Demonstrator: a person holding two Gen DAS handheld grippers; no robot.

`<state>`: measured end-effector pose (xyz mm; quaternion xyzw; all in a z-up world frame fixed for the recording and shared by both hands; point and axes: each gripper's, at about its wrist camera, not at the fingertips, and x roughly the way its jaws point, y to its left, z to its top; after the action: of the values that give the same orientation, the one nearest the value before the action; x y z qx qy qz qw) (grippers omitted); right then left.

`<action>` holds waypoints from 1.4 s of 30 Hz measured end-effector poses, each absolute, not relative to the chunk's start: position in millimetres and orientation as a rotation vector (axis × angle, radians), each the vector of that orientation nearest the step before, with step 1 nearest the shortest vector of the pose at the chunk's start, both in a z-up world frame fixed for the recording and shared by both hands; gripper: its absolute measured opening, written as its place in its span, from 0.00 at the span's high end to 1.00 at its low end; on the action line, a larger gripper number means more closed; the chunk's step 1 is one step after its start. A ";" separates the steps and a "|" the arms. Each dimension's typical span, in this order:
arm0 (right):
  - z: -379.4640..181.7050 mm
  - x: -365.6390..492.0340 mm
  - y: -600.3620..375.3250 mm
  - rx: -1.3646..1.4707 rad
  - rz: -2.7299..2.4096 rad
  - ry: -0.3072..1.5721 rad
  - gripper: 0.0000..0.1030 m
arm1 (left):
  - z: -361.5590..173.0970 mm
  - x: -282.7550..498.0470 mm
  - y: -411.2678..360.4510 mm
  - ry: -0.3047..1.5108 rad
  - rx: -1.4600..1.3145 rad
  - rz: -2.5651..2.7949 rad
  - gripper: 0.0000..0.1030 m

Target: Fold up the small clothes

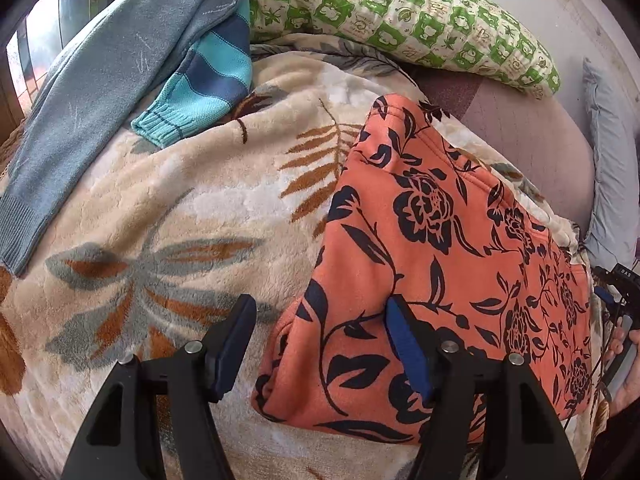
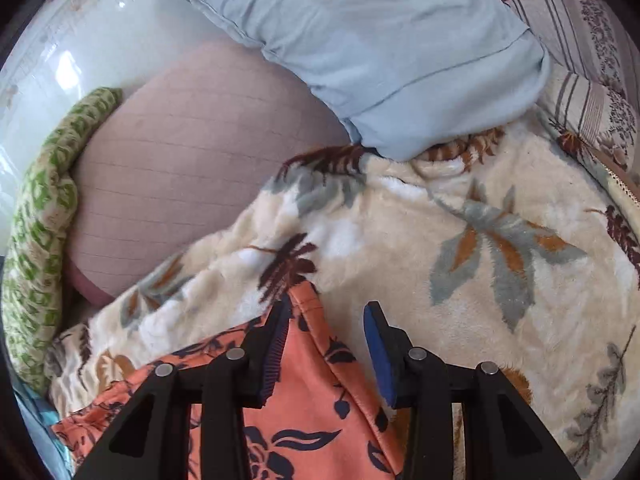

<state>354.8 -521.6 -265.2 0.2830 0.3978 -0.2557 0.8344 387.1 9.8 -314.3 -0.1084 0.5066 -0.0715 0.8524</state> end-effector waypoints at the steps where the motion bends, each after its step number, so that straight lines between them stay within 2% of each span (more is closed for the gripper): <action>1: -264.0 356.8 -509.0 0.565 -0.505 0.869 0.59 | -311.6 385.5 11.2 1.057 -0.232 -0.144 0.34; 6: -280.1 373.5 -424.6 0.438 -0.331 0.987 0.58 | -311.2 378.2 25.5 1.068 -0.256 -0.088 0.34; 9: -309.4 400.6 -375.8 0.306 -0.365 1.155 0.56 | -325.3 380.7 29.9 1.129 -0.261 -0.090 0.30; 10: -305.1 407.2 -359.1 0.226 -0.409 1.146 0.56 | -325.8 380.9 32.6 1.134 -0.277 -0.096 0.30; 13: -278.8 426.4 -304.7 0.251 -0.231 1.108 0.56 | -317.9 381.4 43.3 1.136 -0.340 -0.105 0.30; 17: -250.8 451.6 -202.8 0.134 0.011 1.076 0.56 | -310.0 382.4 59.3 1.108 -0.376 -0.062 0.31; 23: -280.5 503.9 -94.6 0.079 0.136 1.132 0.56 | -316.4 383.2 57.5 1.153 -0.349 -0.088 0.31; 25: -313.5 530.0 -90.1 0.031 0.043 1.191 0.57 | -317.0 384.5 58.3 1.158 -0.364 -0.102 0.31; 30: -301.9 539.1 -112.8 0.157 -0.027 1.087 0.56 | -314.9 385.3 63.5 1.158 -0.366 -0.109 0.31; 35: -267.1 493.1 -157.8 0.300 -0.010 0.980 0.56 | -314.6 384.0 61.9 1.156 -0.361 -0.108 0.31; 42: -236.8 392.1 -215.6 0.206 -0.069 0.985 0.56 | -312.5 377.3 51.9 1.133 -0.281 -0.090 0.31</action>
<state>392.1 -215.6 -236.8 0.0985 0.4720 -0.0331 0.8755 377.3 51.9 -312.5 -0.1326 0.5349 -0.0425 0.8334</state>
